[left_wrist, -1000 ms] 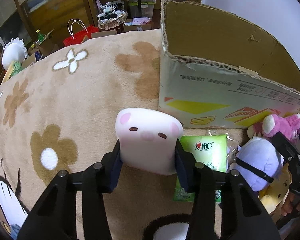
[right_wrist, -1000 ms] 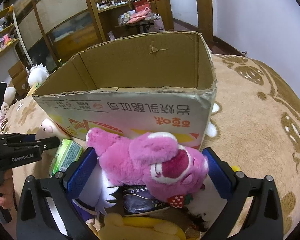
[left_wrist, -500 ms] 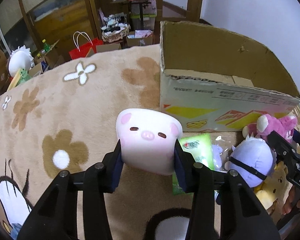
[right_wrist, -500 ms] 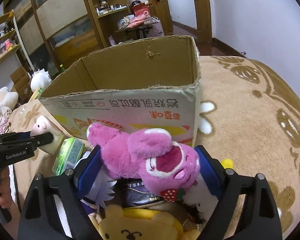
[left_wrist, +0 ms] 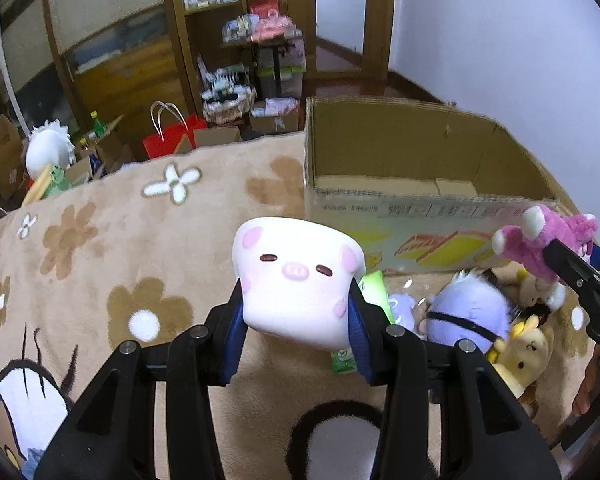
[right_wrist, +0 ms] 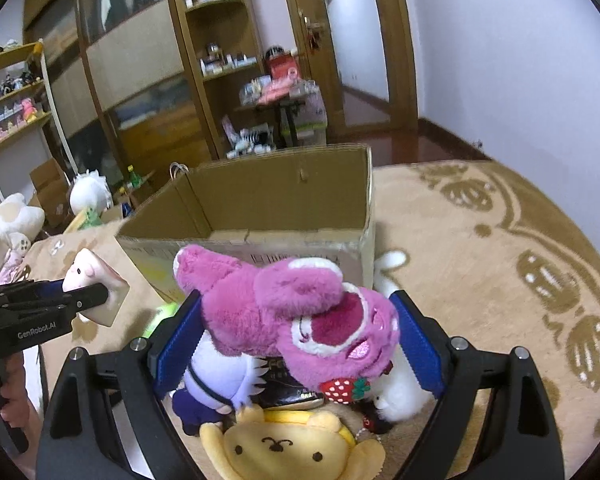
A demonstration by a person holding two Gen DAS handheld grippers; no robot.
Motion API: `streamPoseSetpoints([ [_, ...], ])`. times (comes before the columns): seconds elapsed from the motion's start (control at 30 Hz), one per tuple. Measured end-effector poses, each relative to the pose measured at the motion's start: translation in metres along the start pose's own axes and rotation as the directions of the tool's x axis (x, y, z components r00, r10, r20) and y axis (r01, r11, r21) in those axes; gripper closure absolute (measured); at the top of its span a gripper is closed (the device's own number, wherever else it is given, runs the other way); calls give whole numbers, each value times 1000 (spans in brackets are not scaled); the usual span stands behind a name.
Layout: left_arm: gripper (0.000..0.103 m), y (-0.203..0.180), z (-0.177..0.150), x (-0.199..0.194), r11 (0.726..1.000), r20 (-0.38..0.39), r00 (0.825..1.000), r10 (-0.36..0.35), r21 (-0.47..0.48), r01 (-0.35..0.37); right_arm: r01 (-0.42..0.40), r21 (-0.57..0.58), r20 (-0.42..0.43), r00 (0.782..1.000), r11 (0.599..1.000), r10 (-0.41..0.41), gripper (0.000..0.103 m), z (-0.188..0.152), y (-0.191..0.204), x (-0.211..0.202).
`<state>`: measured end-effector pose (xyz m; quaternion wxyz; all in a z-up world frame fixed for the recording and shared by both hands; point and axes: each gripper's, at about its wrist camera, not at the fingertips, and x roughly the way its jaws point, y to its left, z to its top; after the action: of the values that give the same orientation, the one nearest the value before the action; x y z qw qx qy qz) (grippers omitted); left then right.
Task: Organize soft objects
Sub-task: 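Close the left tool on the pig roll while the right tool grips the pink bear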
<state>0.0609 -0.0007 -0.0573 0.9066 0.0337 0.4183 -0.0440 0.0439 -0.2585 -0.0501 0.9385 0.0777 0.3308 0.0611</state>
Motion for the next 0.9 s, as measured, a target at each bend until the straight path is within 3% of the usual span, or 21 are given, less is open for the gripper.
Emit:
streamPoseSetpoints([
  [0.23, 59, 1, 4, -35, 1000, 161, 987, 11, 2, -11, 2, -23, 138, 990, 1000, 2, 9, 10, 7, -34],
  [0.47, 59, -7, 10, -60, 999, 309, 951, 16, 27, -26, 3, -44, 229, 973, 999, 7, 9, 22, 11, -53],
  [0.73, 59, -13, 26, -66, 999, 410, 912, 3, 38, -21, 33, -70, 335, 942, 997, -8, 9, 37, 14, -66],
  [0.9, 58, -19, 35, -60, 998, 429, 903, -5, 61, -23, 41, -80, 350, 937, 996, -10, 9, 45, 15, -62],
])
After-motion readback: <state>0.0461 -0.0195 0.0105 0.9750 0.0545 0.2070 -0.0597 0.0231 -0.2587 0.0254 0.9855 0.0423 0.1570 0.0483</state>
